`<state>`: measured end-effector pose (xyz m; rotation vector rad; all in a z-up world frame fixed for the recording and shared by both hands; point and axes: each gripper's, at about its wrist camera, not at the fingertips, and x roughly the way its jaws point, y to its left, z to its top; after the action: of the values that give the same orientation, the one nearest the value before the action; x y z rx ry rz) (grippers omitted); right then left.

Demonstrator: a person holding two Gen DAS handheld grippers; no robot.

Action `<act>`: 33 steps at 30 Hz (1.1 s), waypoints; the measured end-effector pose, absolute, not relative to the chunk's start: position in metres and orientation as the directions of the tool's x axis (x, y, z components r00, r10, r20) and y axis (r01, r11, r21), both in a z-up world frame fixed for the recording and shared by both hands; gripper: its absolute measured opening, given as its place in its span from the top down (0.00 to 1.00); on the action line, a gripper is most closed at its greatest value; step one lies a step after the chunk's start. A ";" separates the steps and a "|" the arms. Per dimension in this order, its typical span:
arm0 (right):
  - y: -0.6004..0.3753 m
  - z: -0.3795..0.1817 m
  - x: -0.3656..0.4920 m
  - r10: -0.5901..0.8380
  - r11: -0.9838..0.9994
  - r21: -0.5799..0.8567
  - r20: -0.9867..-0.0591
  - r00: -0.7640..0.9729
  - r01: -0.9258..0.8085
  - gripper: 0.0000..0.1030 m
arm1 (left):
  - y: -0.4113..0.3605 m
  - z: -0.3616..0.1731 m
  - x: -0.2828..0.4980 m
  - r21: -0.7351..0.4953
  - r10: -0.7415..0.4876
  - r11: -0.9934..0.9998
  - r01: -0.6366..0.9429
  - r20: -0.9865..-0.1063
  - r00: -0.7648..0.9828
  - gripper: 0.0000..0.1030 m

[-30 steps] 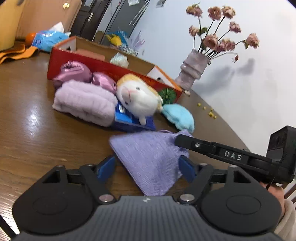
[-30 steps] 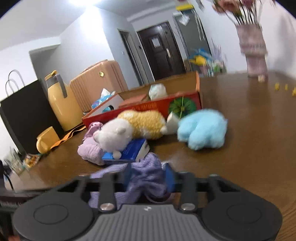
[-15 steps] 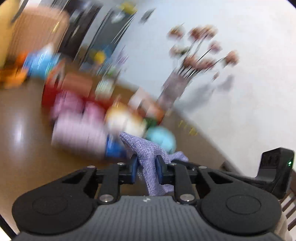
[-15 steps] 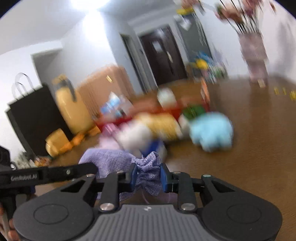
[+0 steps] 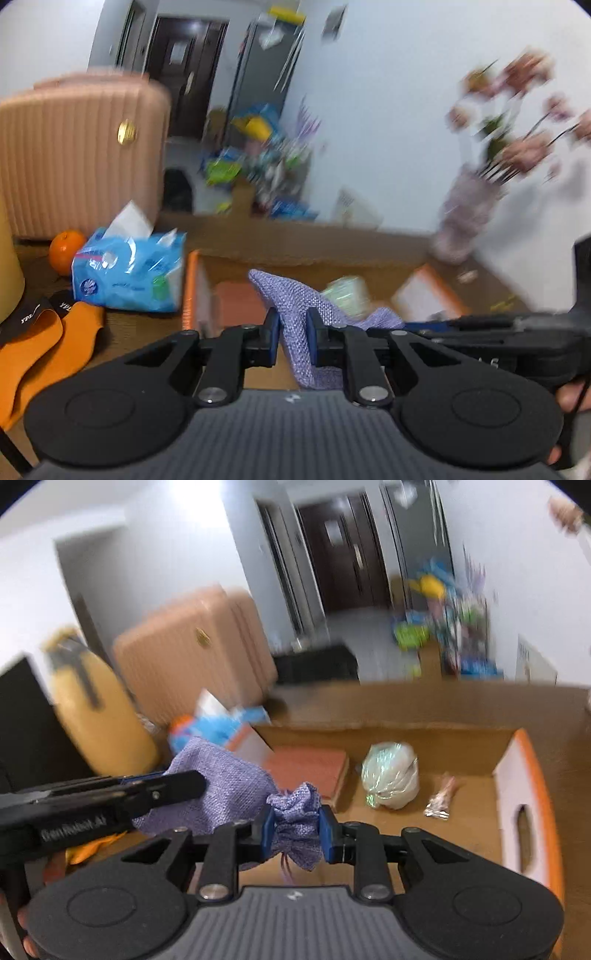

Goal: Organize soft objects
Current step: 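Lift the lavender pouch with the right gripper and carry it toward the box, then lower the pouch into the box and open the right gripper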

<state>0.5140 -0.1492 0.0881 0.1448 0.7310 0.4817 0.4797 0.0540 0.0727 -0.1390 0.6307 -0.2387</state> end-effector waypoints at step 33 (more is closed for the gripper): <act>-0.257 0.164 0.376 0.293 0.954 0.159 -0.347 0.891 -0.252 0.25 | 0.083 0.143 0.320 0.001 -0.061 0.998 0.063 -0.275 0.959 0.07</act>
<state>0.3757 -0.2571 0.1635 0.1108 0.3770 0.2839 0.3196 0.0825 0.1427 0.0096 0.2787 -0.0629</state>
